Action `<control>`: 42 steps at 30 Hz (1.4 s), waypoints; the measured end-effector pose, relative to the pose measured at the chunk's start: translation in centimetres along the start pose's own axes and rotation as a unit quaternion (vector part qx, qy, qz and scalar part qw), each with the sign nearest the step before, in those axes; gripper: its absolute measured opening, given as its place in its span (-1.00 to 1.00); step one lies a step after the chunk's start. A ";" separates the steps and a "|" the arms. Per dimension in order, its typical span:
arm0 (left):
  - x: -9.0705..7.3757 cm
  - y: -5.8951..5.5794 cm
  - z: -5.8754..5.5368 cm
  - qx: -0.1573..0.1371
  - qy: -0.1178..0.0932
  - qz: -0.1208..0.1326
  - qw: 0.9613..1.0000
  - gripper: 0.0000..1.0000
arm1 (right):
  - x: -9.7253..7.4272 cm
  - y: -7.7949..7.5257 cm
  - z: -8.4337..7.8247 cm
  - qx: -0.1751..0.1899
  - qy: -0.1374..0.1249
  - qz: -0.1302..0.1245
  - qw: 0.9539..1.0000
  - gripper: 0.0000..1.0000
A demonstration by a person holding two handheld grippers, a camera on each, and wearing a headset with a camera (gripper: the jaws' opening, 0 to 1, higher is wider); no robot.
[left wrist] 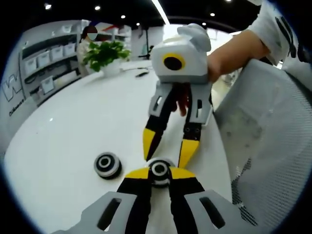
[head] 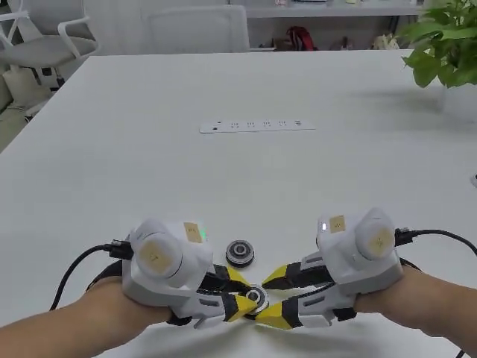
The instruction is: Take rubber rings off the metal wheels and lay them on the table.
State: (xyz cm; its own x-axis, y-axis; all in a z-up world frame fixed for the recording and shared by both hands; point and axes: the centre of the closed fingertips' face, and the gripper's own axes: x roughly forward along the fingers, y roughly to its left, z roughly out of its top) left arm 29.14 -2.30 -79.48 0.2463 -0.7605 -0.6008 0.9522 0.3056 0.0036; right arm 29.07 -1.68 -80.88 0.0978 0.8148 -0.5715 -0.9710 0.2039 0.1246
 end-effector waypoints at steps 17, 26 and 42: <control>0.0 0.0 0.0 -0.002 -0.001 0.005 1.000 -0.72 | -0.3 0.1 -0.3 -0.021 0.012 -0.002 1.000 -0.63; 0.0 0.1 0.0 -0.002 -0.002 0.006 1.000 -0.73 | -0.6 0.0 -0.6 -0.023 0.017 -0.003 1.000 -0.74; 0.0 0.1 0.0 -0.002 -0.003 0.006 1.000 -0.73 | -0.8 -0.2 -0.9 0.009 0.015 -0.004 1.000 -0.93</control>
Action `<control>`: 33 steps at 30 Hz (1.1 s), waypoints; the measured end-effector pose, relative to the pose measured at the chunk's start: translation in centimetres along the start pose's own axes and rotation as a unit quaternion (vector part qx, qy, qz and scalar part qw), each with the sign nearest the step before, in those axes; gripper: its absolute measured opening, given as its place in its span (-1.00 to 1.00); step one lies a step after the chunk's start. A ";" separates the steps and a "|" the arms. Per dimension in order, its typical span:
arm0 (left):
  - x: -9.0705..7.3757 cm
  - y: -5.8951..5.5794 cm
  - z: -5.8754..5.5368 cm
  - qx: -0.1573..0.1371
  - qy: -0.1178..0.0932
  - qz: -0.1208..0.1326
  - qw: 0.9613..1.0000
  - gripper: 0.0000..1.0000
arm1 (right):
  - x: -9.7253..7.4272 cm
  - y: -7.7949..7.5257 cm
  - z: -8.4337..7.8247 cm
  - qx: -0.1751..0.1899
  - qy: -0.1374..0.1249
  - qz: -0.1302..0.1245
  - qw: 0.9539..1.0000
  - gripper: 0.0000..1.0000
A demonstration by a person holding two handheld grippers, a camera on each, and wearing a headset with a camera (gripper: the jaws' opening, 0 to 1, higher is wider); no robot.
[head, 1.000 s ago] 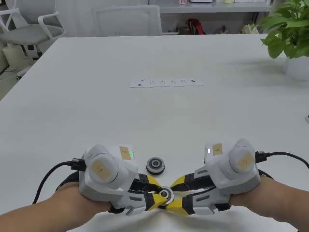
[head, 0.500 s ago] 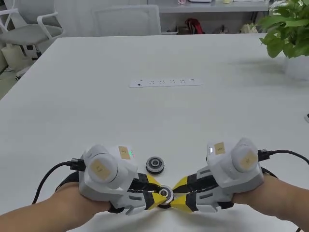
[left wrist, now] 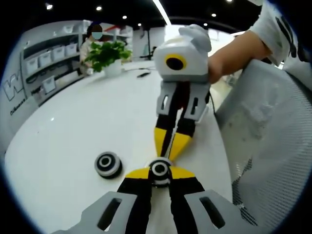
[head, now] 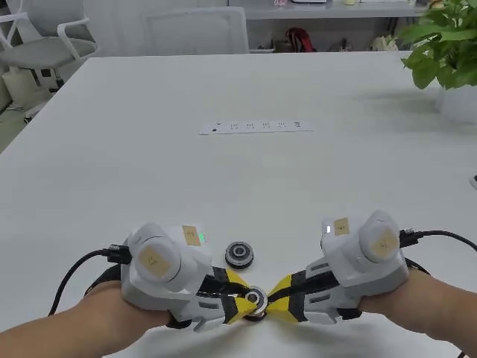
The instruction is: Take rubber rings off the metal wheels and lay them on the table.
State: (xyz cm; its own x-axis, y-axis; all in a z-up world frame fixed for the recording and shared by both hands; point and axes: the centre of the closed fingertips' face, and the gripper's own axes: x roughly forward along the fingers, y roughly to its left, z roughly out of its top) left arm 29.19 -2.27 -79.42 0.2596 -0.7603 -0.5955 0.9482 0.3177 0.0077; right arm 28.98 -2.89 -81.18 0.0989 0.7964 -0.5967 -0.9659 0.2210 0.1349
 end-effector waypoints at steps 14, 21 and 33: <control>0.0 0.0 0.0 0.003 0.000 0.001 1.000 -0.73 | -0.4 -0.3 0.0 0.061 -0.015 0.003 0.998 -1.00; 0.0 0.1 -0.1 0.003 0.001 0.002 1.000 -0.74 | -0.6 -0.4 0.2 0.100 -0.031 0.007 0.994 -1.00; 0.1 0.1 0.0 -0.002 0.004 0.008 1.000 -0.75 | -1.3 -1.3 1.0 0.190 -0.077 0.006 0.979 -1.00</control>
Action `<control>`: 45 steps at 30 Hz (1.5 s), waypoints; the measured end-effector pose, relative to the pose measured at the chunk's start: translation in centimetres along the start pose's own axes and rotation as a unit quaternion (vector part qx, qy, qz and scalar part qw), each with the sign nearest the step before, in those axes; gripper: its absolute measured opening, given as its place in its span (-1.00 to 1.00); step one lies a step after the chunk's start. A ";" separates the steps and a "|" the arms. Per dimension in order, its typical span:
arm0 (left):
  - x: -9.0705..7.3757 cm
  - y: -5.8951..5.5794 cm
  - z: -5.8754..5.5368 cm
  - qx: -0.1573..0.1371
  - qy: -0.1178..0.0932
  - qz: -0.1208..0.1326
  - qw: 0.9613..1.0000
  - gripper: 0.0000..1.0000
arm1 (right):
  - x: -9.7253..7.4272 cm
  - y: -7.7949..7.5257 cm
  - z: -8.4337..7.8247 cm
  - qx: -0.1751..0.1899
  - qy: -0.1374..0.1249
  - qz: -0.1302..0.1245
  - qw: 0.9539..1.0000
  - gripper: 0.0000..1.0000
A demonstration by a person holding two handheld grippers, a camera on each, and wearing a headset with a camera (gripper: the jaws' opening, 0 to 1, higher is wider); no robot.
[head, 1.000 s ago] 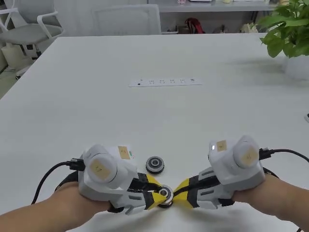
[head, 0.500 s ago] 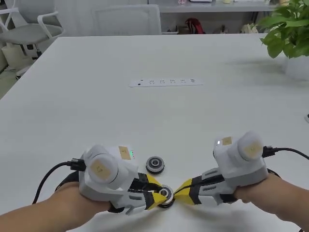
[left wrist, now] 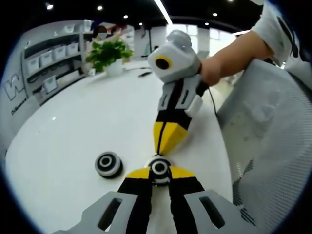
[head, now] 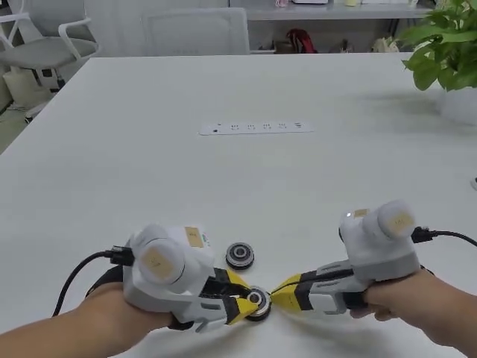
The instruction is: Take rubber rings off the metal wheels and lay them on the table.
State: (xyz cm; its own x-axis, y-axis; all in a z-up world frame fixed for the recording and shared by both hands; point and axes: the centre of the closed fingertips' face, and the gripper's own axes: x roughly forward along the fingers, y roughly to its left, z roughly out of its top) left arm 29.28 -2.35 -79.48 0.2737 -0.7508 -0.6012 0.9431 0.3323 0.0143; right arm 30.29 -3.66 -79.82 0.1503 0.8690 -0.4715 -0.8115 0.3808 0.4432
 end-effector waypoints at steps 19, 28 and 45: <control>0.1 0.0 0.0 0.006 0.019 0.013 1.000 -0.76 | 0.2 0.5 0.2 0.000 0.002 0.006 1.000 -1.00; 0.1 0.0 0.0 0.009 0.023 0.015 1.000 -0.76 | 0.4 0.9 0.3 0.000 0.003 0.013 1.000 -1.00; 0.1 0.0 -0.1 0.014 0.025 0.013 0.999 -0.77 | 0.8 2.0 0.6 -0.003 0.000 0.034 0.999 -1.00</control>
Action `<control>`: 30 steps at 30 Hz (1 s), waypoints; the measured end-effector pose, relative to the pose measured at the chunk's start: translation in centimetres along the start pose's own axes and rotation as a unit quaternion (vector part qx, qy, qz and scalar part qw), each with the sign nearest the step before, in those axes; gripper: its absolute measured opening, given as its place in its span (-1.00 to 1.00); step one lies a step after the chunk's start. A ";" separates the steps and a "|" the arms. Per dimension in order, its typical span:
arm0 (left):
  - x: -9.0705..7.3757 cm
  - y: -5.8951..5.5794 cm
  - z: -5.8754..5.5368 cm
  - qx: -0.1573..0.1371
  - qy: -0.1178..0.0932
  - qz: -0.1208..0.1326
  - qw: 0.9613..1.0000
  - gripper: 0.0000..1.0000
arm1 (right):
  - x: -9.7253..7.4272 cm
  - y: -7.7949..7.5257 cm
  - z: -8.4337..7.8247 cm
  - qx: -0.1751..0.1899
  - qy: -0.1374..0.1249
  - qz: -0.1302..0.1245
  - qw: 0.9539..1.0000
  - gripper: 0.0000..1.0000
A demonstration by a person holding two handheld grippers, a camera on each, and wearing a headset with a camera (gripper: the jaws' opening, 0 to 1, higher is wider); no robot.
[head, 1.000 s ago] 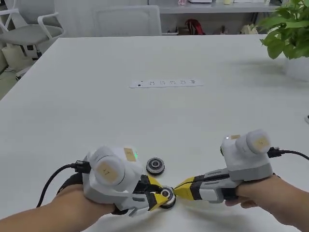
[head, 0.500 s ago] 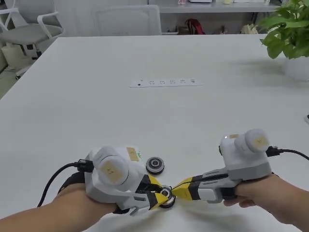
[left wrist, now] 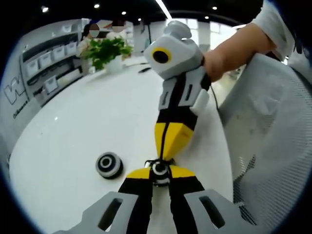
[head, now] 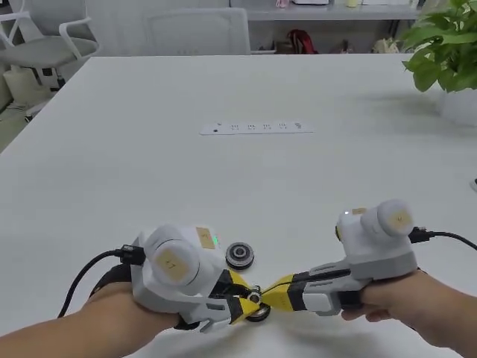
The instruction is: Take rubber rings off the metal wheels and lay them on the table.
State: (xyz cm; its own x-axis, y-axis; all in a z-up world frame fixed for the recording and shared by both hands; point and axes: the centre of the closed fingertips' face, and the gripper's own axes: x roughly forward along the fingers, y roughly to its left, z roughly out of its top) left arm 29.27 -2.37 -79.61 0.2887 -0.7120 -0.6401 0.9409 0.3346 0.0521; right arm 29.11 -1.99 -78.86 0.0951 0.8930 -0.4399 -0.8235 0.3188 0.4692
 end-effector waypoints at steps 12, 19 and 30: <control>0.0 0.0 0.0 0.001 0.000 0.001 1.000 -0.77 | -0.1 0.0 0.2 -0.007 -0.005 0.001 1.000 -1.00; 0.0 0.0 0.0 0.001 -0.002 -0.002 1.000 -0.76 | -0.2 -0.3 0.3 -0.008 -0.007 -0.009 1.000 -1.00; 0.0 -0.2 0.1 0.002 -0.011 -0.012 1.000 -0.73 | -0.5 -0.8 0.4 -0.002 -0.011 -0.013 1.000 -1.00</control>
State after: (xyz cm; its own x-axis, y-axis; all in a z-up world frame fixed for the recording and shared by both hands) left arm 29.11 -2.50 -79.55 0.2691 -0.7341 -0.6234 0.9486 0.3140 0.0396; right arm 29.93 -2.53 -78.68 0.1294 0.8913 -0.4346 -0.8231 0.3409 0.4541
